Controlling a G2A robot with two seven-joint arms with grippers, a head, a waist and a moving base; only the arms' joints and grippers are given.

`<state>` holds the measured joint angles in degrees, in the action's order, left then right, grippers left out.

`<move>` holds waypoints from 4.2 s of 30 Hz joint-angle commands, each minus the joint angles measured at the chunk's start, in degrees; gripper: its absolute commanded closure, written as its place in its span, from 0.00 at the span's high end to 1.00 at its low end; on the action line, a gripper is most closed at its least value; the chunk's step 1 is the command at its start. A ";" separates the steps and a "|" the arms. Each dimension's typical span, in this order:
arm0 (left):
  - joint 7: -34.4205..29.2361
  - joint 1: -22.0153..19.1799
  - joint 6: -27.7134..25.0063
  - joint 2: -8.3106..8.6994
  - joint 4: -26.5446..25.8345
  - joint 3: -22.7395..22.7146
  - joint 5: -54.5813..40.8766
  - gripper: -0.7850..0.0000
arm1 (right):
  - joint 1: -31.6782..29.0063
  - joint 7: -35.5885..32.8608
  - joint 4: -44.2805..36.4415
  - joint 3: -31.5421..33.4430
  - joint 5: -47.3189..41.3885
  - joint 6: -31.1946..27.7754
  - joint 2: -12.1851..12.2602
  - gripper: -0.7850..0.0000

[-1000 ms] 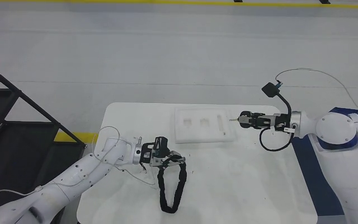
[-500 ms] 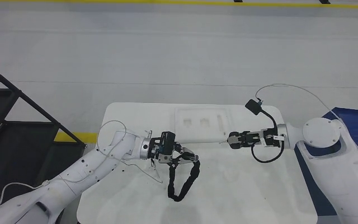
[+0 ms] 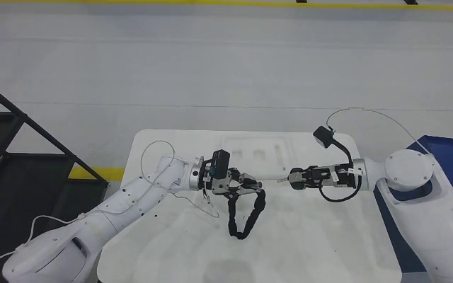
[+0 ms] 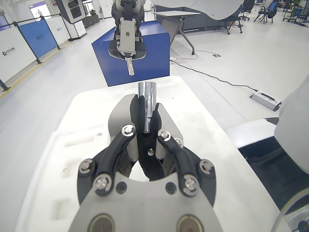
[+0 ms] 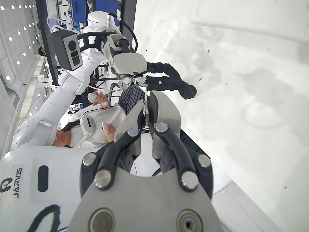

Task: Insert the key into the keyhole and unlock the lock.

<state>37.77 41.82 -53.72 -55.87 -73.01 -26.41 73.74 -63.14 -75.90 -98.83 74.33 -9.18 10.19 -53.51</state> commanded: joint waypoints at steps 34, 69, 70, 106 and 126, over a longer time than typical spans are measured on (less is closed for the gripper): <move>25.44 -3.89 19.39 -8.91 14.38 5.27 20.44 0.00 | -4.11 4.46 -22.92 0.88 16.63 9.13 2.10 0.00; 29.70 -4.48 18.06 -14.99 22.94 4.34 22.31 0.00 | -5.70 10.89 -23.65 -2.22 22.58 12.44 2.43 0.00; 29.74 -4.41 18.08 -15.05 23.07 4.20 22.23 0.00 | -5.63 10.93 -23.60 -2.30 22.58 12.45 2.43 0.00; 24.70 -2.79 14.69 -15.31 20.87 -0.11 23.47 0.00 | -1.83 11.76 -23.24 -8.76 30.43 15.94 1.95 0.00; 19.87 -1.47 7.07 -14.45 18.13 -0.47 17.24 0.00 | 0.82 9.76 -22.04 -8.08 34.56 3.97 2.30 1.00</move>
<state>58.48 40.35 -45.80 -70.57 -54.40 -26.92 92.36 -62.40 -65.16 -120.46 66.21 23.21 16.86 -51.41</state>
